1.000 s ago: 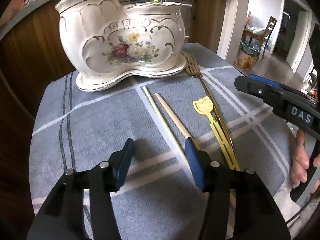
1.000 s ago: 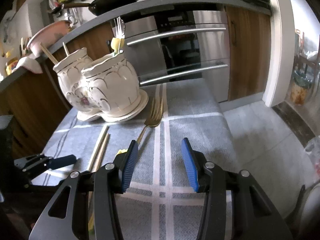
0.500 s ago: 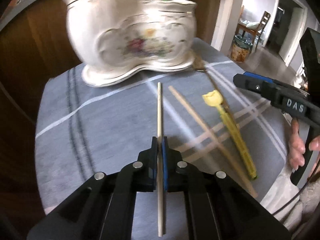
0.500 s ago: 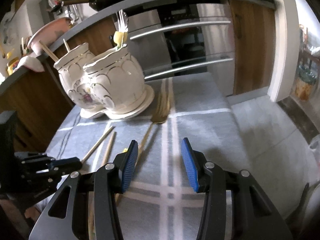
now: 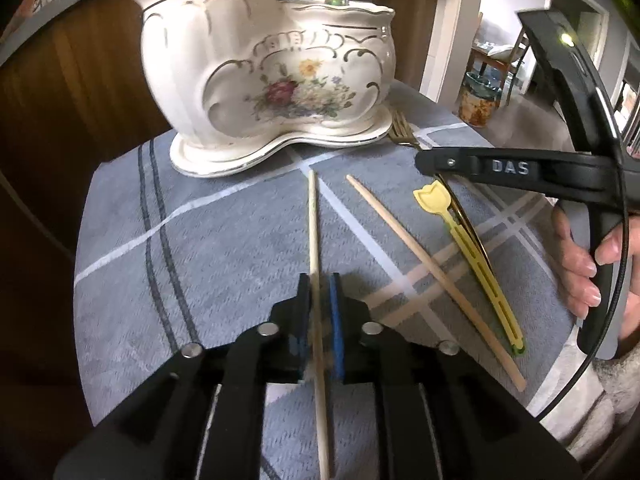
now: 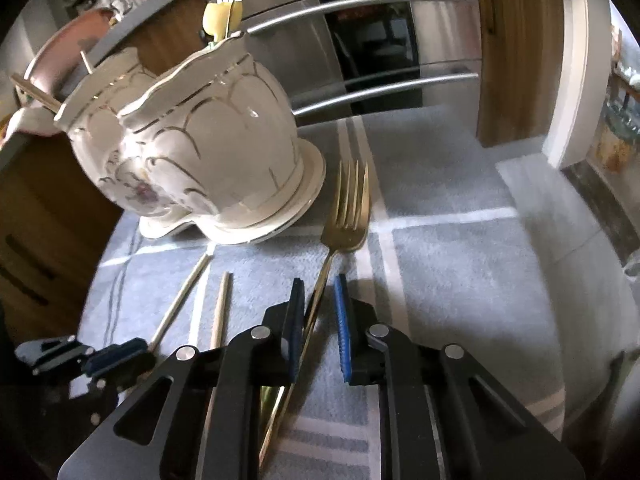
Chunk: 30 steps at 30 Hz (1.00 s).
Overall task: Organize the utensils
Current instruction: 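Grasp a wooden chopstick with the left tool while the right tool grasps the gold fork, then drop the chopstick into the tall cup with left tool while right drops gold fork in short cup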
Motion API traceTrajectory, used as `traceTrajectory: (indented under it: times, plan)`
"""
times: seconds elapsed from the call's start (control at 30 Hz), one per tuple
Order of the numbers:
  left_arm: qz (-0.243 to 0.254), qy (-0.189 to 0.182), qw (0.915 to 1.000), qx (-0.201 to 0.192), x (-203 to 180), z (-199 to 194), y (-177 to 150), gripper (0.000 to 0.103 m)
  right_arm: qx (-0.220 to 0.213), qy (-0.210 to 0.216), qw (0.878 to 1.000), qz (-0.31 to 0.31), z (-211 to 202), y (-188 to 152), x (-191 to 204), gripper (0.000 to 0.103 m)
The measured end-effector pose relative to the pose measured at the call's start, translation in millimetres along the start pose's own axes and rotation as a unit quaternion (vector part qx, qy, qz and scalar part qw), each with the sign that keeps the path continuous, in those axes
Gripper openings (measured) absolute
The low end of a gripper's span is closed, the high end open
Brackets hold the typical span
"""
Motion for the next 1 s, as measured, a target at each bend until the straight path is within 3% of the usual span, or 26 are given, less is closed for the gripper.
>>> traceTrajectory:
  times: [0.13,0.23,0.27,0.3,0.47,0.77,1.0]
  plan:
    - [0.003,0.0,1.0,0.0,-1.4,5.6,7.8,0.024,0.003,-0.016,1.0,-0.005,4.6,5.2,6.0,0.016]
    - [0.006,0.008,1.0,-0.001,0.2,7.9,11.8,0.024,0.003,-0.008,1.0,0.01,6.5,6.3,1.9,0.01]
    - [0.006,0.007,1.0,0.0,1.2,7.7,13.0,0.019,0.002,-0.006,1.0,0.014,5.7,5.3,0.4,0.009]
    - [0.008,0.01,0.9999,0.0,2.8,7.3,13.3,0.007,0.002,-0.004,1.0,0.018,4.9,4.1,-1.4,0.008]
    - [-0.001,-0.01,0.9999,-0.004,12.4,1.5,9.4,0.005,-0.017,0.005,0.999,0.039,-7.7,-2.5,-13.8,0.006]
    - [0.012,-0.042,0.9974,-0.057,18.3,-31.3,-6.0,0.005,-0.084,0.025,0.995,0.044,-51.4,-18.0,-25.0,0.006]
    - [0.037,-0.047,0.9927,-0.105,7.5,-60.5,-11.4,0.005,-0.162,0.043,0.986,0.021,-92.1,-28.3,-25.4,0.006]
Point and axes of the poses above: each gripper's, at about its wrist camera, not at the fingertips, and z roughly the way its jaws point, x to its left, y to its top, the point moved 1 cm from there along z, roughly the way its jaws point, and after that the axes turned 9 degrees about -y, right-handed, at the moved point
